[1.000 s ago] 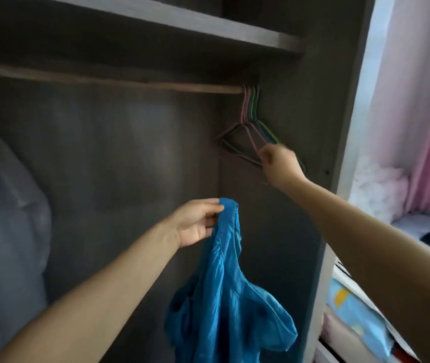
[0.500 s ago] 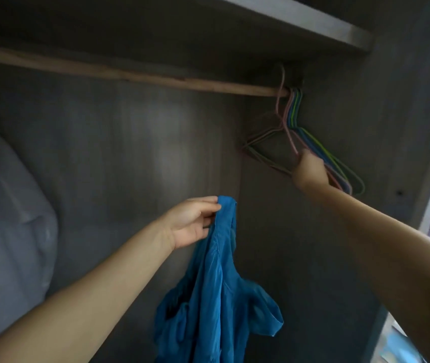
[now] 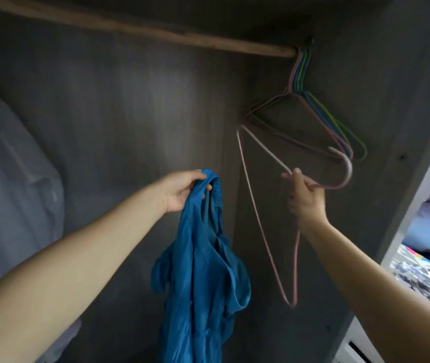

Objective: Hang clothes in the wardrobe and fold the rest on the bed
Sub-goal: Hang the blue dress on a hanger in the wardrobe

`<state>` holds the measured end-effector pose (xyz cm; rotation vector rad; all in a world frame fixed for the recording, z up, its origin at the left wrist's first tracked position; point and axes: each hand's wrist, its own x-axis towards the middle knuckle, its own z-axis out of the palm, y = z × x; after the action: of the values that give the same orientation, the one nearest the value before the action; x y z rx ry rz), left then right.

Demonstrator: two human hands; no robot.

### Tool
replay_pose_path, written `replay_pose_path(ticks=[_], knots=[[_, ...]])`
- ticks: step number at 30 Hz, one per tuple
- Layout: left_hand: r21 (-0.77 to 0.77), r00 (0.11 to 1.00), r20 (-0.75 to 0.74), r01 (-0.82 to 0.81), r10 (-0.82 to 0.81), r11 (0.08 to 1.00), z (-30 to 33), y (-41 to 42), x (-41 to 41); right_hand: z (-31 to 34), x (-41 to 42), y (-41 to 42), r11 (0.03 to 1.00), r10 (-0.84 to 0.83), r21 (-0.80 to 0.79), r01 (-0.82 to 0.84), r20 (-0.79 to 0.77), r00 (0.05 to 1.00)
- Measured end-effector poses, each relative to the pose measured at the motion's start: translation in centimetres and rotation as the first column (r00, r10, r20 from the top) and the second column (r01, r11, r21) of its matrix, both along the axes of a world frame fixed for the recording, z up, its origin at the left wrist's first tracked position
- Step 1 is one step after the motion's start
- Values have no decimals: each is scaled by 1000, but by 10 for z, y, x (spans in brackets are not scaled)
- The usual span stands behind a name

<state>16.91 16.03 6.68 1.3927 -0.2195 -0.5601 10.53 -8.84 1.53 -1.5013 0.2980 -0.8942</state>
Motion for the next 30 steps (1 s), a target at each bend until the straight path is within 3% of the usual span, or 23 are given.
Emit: replay_pose_path(ticks=[4,8,12,18,22,27,30], knots=[[14,998,-62,-26,27,1000,-12,-8,-2,18,-37,7,959,185,154,-237,291,939],[16,997,-66,-25,26,1000,-15,-19,-12,24,-58,24,923,237,188,-335,407,882],[18,999,-32,-26,27,999,-12,-26,-25,12,-66,39,916,256,186,-354,407,877],[-130,989,-96,-127,115,983,-8,-9,-25,-38,-81,43,880,413,170,-443,185,892],[-134,974,-158,-184,162,974,-23,-4,-30,-42,-92,36,870,453,160,-466,112,885],[-160,981,-167,-125,98,979,-20,-21,-47,-23,-96,42,873,413,136,-468,301,859],[-233,984,-151,-129,96,964,-4,-29,-51,-32,-96,48,867,424,132,-480,312,851]])
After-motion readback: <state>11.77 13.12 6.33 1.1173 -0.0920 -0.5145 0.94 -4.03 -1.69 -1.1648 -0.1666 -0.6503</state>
